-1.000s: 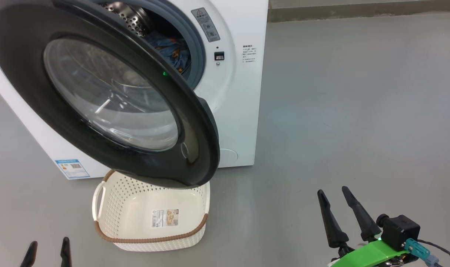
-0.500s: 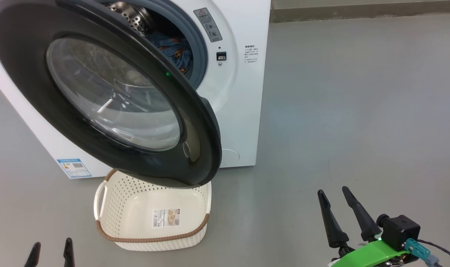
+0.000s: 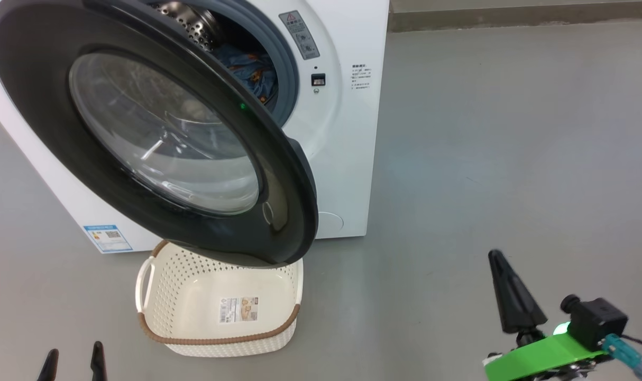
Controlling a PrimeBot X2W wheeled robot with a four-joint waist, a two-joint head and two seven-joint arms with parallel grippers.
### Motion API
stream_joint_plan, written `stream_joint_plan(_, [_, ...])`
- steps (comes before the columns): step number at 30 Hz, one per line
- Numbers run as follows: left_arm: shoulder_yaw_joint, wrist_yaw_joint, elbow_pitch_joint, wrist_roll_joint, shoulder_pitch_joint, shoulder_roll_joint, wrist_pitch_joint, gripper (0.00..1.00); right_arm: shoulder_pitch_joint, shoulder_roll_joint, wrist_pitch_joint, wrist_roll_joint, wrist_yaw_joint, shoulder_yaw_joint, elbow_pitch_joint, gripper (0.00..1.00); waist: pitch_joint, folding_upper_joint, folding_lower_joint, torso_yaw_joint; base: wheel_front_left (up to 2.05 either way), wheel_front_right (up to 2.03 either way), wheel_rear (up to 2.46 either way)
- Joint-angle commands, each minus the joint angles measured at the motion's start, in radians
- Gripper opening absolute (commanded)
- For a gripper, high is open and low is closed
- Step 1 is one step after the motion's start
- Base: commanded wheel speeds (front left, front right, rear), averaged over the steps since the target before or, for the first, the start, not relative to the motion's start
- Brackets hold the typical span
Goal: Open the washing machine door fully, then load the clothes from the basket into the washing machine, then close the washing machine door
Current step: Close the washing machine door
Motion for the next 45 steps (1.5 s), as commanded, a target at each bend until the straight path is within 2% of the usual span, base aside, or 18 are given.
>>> stream_joint_plan(1, [0.03, -0.003, -0.015, 0.0, -0.017, 0.014, -0.009, 1.0, -0.016, 0.002, -0.005, 0.019, 0.006, 0.014, -0.066, 0.0, 0.001, 0.0, 0.0, 0.001, 0.0, 0.0, 0.0])
stream_joint_plan(6, [0.024, -0.003, -0.014, -0.006, -0.023, 0.011, -0.009, 1.0, -0.029, 0.002, -0.005, 0.03, 0.006, 0.018, -0.245, 0.0, 0.009, 0.0, 0.0, 0.01, 0.0, 0.0, 0.0])
stream_joint_plan(12, [0.005, -0.003, -0.007, -0.014, -0.035, 0.012, -0.009, 1.0, -0.065, 0.002, -0.005, 0.001, 0.006, 0.084, -0.454, 0.0, 0.025, 0.0, 0.0, 0.028, 0.0, 0.0, 0.0])
stream_joint_plan(18, [-0.012, -0.003, -0.003, -0.02, -0.058, 0.019, -0.009, 1.0, -0.121, 0.002, -0.005, -0.068, 0.006, 0.228, -0.528, 0.0, 0.046, 0.0, 0.0, 0.061, 0.0, 0.0, 0.0])
stream_joint_plan(21, [-0.018, -0.003, -0.003, -0.023, -0.07, 0.019, -0.009, 1.0, -0.158, 0.002, -0.005, -0.098, 0.006, 0.314, -0.503, 0.0, 0.058, 0.0, 0.0, 0.082, 0.0, 0.0, 0.0])
stream_joint_plan(25, [-0.026, -0.003, 0.002, -0.03, -0.078, 0.018, -0.009, 1.0, -0.198, 0.002, -0.005, -0.107, 0.006, 0.374, -0.465, 0.0, 0.069, 0.0, 0.0, 0.105, 0.0, 0.0, 0.0])
stream_joint_plan(33, [-0.051, -0.003, 0.012, -0.045, -0.112, 0.016, -0.009, 1.0, -0.269, 0.002, -0.005, -0.106, 0.006, 0.5, -0.27, 0.0, 0.111, 0.0, 0.0, 0.174, 0.0, 0.0, 0.0])
stream_joint_plan(40, [-0.075, -0.003, 0.001, -0.056, -0.151, 0.016, -0.009, 1.0, -0.345, 0.002, -0.005, -0.082, 0.006, 0.526, -0.057, 0.0, 0.167, 0.0, 0.0, 0.23, 0.0, 0.0, 0.0])
stream_joint_plan(45, [-0.094, -0.003, -0.003, -0.075, -0.182, 0.014, -0.009, 1.0, -0.398, 0.002, -0.005, -0.095, 0.006, 0.503, 0.027, 0.0, 0.218, 0.0, 0.0, 0.259, 0.0, 0.0, 0.0])
